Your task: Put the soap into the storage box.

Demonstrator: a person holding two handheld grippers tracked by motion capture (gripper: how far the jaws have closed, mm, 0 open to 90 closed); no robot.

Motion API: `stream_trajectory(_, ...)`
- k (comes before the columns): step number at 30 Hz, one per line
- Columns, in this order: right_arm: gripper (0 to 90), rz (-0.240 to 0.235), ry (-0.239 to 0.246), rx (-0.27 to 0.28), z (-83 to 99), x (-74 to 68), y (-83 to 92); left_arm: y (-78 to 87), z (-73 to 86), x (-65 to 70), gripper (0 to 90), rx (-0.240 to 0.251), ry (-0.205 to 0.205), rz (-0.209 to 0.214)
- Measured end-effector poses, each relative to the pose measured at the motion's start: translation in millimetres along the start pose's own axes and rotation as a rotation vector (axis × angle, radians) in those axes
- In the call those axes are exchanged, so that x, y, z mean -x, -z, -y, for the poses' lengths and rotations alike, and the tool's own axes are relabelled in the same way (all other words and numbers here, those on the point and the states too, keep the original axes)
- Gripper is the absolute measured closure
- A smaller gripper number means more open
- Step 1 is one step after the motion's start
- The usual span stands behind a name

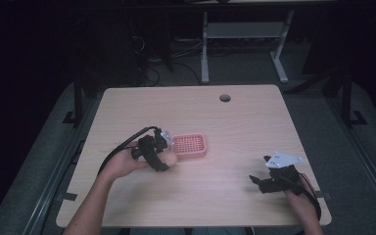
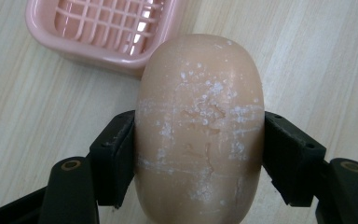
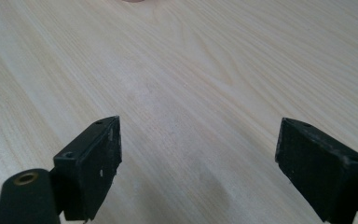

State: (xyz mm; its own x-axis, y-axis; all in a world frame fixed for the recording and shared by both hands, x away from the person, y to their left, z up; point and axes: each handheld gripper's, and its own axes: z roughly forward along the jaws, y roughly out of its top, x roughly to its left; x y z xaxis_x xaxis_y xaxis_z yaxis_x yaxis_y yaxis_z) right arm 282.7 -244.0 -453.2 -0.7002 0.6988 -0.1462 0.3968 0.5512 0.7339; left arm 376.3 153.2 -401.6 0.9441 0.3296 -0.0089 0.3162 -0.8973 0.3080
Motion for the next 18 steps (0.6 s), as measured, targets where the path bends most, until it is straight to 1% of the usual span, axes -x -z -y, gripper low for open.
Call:
stream_trajectory(4, 13.8, -0.003, -0.004, 0.006, -0.5, -0.8, -0.2, 1.4, -6.5, -3.5, 32.0, -0.004, -0.009, -0.007)
stream_trajectory(8, 13.8, -0.003, -0.01, 0.004, 0.2, 0.2, -0.5, 2.1, -11.0, -7.4, 32.0, -0.005, -0.016, -0.005)
stream_trajectory(9, 13.8, -0.005, -0.012, 0.003, 0.6, 1.0, -0.6, 0.9, -14.4, -9.8, 32.0, -0.006, -0.013, 0.003)
stream_trajectory(11, 13.8, -0.004, -0.012, 0.006, 0.8, 1.4, -0.7, 0.1, -16.5, -11.2, 32.0, -0.012, -0.017, 0.003)
stream_trajectory(12, 13.8, 0.001, -0.011, 0.005, 1.4, 2.5, -0.4, -1.1, -20.4, -13.8, 32.0, -0.014, -0.019, 0.004)
stream_trajectory(13, 13.8, 0.001, -0.011, 0.005, 1.4, 2.5, -0.4, -1.1, -20.4, -13.8, 32.0, -0.014, -0.019, 0.004)
stream_trajectory(14, 13.8, 0.001, -0.014, 0.004, 1.5, 2.9, 0.0, -2.4, -24.2, -15.4, 32.0, -0.016, -0.025, 0.006)
stream_trajectory(15, 13.8, 0.001, -0.014, 0.004, 1.5, 2.9, 0.0, -2.4, -24.2, -15.4, 32.0, -0.016, -0.025, 0.006)
stream_trajectory(18, 13.8, -0.001, -0.016, 0.01, 1.3, 2.4, 0.8, -4.5, -31.1, -17.1, 32.0, -0.022, -0.034, 0.008)
